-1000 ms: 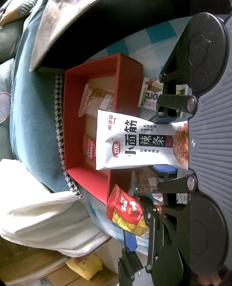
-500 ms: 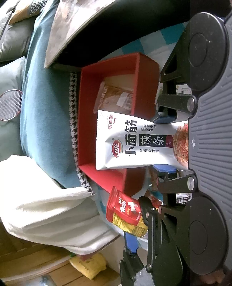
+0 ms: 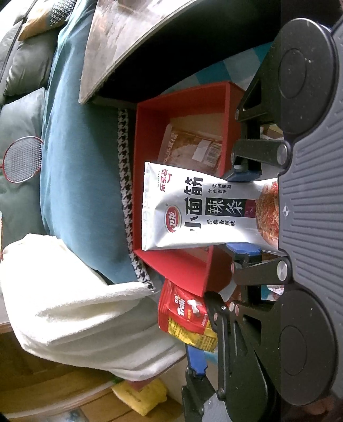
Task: Organize snacks
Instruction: 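Carry both packets into the red box and open both tools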
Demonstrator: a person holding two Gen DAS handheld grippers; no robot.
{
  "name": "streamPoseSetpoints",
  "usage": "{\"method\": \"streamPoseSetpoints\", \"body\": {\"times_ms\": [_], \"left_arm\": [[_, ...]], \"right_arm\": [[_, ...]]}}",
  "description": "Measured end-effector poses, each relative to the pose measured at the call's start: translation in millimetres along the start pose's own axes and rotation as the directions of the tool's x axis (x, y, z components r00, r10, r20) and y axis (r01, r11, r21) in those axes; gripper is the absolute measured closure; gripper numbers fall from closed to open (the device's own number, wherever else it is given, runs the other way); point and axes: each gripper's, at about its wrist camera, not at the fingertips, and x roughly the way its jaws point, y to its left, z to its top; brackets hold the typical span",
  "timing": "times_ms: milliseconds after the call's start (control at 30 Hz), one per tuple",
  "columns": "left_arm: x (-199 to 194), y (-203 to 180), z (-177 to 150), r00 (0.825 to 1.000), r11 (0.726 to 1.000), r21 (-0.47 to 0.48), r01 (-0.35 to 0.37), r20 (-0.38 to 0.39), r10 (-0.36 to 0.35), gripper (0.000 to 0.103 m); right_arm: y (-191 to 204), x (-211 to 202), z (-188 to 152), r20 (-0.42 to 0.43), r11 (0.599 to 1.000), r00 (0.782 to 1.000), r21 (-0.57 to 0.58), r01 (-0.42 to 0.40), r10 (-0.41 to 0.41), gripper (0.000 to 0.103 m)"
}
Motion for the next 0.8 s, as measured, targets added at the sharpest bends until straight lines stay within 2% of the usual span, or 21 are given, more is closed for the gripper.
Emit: {"method": "streamPoseSetpoints", "body": {"times_ms": [433,800], "left_arm": [[20,-6,19,1.0,1.0,0.004,-0.007,0.007,0.007,0.055],[33,-11,26,1.0,1.0,0.013,-0.026,0.006,0.026,0.055]], "right_arm": [[-2,9,0,0.0,0.999,1.0,0.007,0.031,-0.031,0.051],[-11,27,14,0.001,0.999,0.999,0.006,0.053,-0.053,0.051]]}}
